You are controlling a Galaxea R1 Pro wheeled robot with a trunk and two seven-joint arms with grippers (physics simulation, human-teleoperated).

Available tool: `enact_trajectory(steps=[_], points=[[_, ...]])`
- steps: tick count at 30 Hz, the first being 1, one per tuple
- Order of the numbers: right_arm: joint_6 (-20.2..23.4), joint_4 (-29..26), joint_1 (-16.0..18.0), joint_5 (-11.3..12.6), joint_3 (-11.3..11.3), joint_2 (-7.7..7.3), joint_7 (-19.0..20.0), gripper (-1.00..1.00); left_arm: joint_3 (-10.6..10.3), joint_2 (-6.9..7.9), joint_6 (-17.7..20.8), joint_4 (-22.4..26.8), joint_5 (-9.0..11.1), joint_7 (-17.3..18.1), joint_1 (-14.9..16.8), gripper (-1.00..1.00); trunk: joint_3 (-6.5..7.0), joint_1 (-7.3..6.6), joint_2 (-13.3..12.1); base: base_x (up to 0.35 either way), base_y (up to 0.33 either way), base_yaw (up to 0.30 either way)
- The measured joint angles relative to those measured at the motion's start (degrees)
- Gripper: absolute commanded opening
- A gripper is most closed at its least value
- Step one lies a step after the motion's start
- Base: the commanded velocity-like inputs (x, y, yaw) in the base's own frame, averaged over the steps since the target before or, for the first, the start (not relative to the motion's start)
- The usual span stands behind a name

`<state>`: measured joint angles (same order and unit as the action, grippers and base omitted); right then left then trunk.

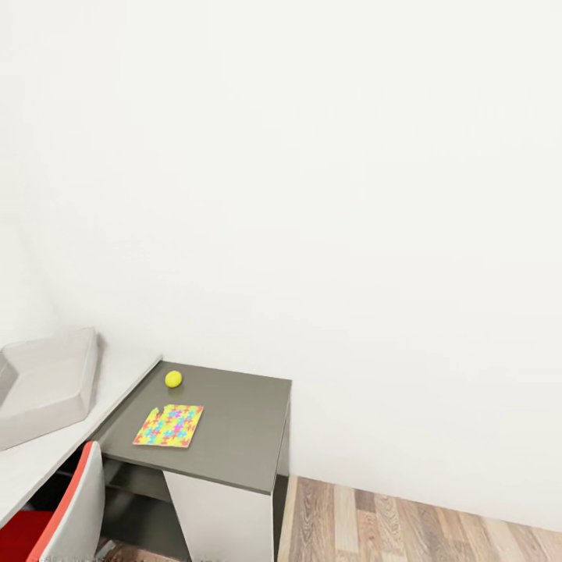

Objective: Put all the toys in the child's room - the three board games (two on the bed and one on the table), the two jigsaw puzzles on the table, and the tennis ball on the table - inside the toy box on the table in the child's room.

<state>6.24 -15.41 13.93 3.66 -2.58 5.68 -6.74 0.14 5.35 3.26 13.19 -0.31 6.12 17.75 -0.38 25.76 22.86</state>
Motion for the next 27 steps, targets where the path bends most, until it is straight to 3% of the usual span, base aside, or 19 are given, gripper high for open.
enact_trajectory(steps=[27], points=[[0.0,0.01,0.02,0.0,0.0,0.0,0.0,1.0,0.05,-0.26,0.07,0.0,0.08,-0.05,0.0,1.0,0.0,0.0,0.0,0.001,-0.001,0.282]])
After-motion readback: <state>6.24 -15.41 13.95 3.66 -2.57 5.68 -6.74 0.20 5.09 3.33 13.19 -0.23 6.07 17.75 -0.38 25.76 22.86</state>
